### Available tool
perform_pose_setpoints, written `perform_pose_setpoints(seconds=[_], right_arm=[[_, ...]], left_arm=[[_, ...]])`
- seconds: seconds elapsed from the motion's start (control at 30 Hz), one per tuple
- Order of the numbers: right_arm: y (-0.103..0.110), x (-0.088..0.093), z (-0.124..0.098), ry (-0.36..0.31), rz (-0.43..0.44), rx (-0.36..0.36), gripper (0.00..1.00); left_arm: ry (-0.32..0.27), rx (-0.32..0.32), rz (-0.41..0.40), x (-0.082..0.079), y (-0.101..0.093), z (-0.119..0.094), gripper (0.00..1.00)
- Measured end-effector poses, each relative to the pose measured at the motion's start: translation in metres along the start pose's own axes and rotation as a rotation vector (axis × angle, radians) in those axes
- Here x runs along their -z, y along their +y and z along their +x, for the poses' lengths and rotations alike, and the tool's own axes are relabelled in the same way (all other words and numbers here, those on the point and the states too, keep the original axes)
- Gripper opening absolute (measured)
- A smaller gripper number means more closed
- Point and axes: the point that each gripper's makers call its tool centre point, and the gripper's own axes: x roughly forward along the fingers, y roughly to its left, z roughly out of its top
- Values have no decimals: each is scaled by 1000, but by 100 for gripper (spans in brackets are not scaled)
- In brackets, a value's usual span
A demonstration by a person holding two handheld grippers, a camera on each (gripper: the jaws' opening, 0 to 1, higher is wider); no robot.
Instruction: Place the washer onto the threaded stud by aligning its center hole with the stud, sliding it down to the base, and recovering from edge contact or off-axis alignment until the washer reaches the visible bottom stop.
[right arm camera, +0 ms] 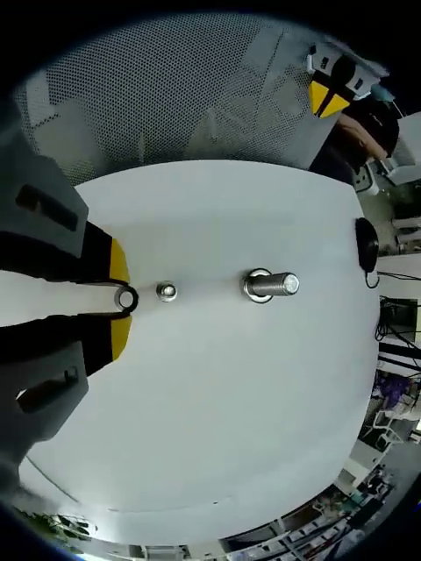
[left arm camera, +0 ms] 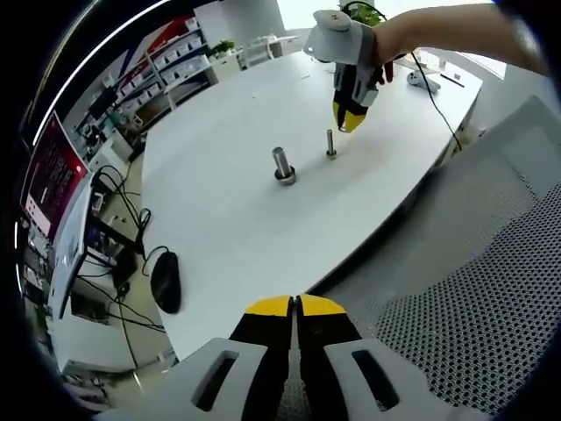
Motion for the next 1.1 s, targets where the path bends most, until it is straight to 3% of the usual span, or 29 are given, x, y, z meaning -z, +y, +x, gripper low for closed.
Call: perform_pose_setpoints(seconds=[0.37,1.1], right_arm=[[1,-8,-17,-7,-12,28,14],[4,-37,-12,-16,-53,16,14]], left_arm=[[-2,-1,4,0,-1,-2,0],[-11,-2,0,-2,-1,-2,0]])
